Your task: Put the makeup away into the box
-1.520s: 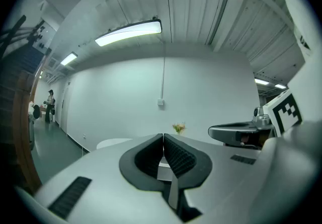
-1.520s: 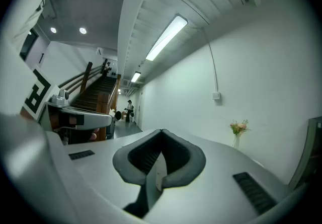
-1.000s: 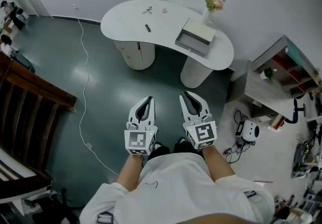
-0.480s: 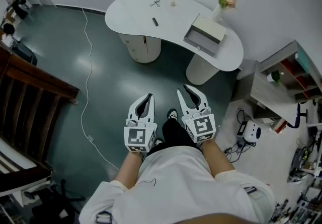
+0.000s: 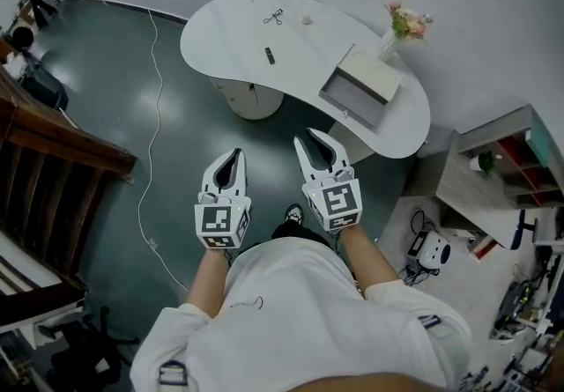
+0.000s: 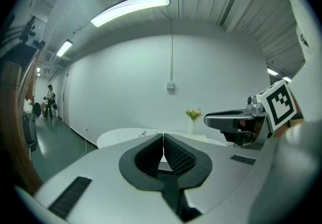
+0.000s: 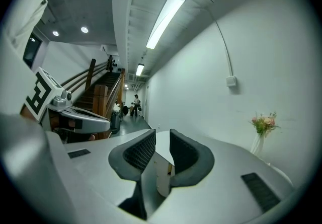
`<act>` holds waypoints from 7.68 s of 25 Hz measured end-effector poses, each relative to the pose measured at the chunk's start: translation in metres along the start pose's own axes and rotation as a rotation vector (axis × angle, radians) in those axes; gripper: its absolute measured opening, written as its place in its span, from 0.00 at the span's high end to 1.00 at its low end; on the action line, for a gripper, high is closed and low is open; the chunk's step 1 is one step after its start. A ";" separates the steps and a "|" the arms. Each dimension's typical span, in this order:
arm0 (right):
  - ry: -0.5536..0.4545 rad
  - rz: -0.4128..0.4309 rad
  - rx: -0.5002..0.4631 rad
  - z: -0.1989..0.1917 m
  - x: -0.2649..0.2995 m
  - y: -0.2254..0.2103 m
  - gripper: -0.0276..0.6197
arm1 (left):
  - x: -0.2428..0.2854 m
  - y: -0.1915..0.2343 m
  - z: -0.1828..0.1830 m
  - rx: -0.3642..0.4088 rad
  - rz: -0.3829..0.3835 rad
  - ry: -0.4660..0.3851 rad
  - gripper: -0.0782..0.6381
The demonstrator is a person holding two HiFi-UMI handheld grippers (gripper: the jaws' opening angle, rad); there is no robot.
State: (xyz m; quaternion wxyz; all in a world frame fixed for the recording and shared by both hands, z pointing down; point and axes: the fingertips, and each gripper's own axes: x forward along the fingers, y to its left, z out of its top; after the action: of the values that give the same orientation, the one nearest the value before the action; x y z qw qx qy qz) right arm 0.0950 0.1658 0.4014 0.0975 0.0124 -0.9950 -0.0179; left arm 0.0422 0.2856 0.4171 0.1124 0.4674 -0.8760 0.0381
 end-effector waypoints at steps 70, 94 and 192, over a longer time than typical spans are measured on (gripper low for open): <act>0.717 0.097 0.348 -0.218 0.482 -0.164 0.81 | 0.422 0.246 -0.135 -0.135 -0.122 0.505 0.86; 0.441 -0.137 0.400 -0.139 0.378 -0.260 0.82 | 0.493 0.119 -0.097 0.026 -0.461 0.448 0.86; 0.386 -0.641 0.511 -0.222 0.106 -0.353 0.96 | 0.482 -0.165 -0.112 0.213 -0.893 0.556 0.86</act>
State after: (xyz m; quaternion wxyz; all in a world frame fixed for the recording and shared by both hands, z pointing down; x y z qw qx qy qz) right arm 0.0416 -0.1970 0.6266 0.2644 0.3464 -0.8772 0.2016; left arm -0.0627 -0.1781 0.6315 0.2973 0.7757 -0.5205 0.1973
